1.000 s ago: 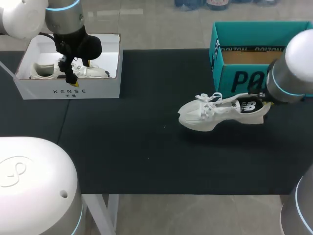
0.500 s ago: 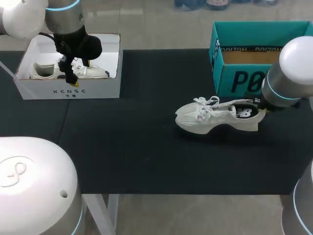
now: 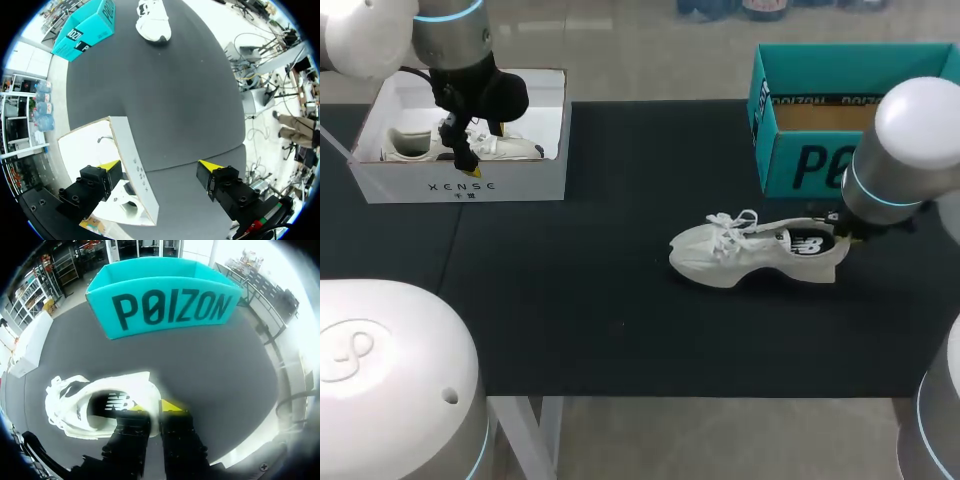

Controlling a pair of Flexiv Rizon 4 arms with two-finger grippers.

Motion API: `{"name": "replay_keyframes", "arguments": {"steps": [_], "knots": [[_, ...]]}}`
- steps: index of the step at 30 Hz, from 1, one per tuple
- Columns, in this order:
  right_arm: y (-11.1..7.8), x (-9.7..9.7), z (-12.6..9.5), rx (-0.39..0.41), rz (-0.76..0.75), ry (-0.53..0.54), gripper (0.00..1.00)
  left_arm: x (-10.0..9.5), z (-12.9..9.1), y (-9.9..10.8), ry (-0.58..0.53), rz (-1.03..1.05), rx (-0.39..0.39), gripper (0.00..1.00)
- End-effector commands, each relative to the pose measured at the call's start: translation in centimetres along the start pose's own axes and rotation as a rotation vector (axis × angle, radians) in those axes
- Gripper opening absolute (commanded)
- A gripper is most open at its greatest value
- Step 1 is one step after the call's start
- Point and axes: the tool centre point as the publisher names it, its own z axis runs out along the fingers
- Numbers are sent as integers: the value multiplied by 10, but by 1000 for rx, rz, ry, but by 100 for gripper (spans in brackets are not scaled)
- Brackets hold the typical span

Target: Take the shoe out of the shoebox, open the shoe tongue, remove and reinsert the insole, then place the shoe into the shoebox

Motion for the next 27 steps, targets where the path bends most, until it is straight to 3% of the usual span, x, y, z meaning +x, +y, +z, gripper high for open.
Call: {"name": "replay_keyframes", "arguments": {"steps": [1,18,19,20,21,22,27], "knots": [[1,5,12,8,-1,8,0,1,0,0,-1,1,-1,100],[6,11,38,56,10,8,0,1,0,0,-1,1,-1,100],[6,11,38,57,12,8,9,1,0,0,-1,1,-1,100],[5,10,37,58,15,7,40,1,0,0,-1,1,-1,100],[5,10,37,59,17,6,79,1,0,0,-1,1,-1,100],[5,9,36,61,19,6,100,1,0,0,-1,1,-1,100],[8,3,26,65,32,10,100,1,0,0,-1,1,-1,100]]}}
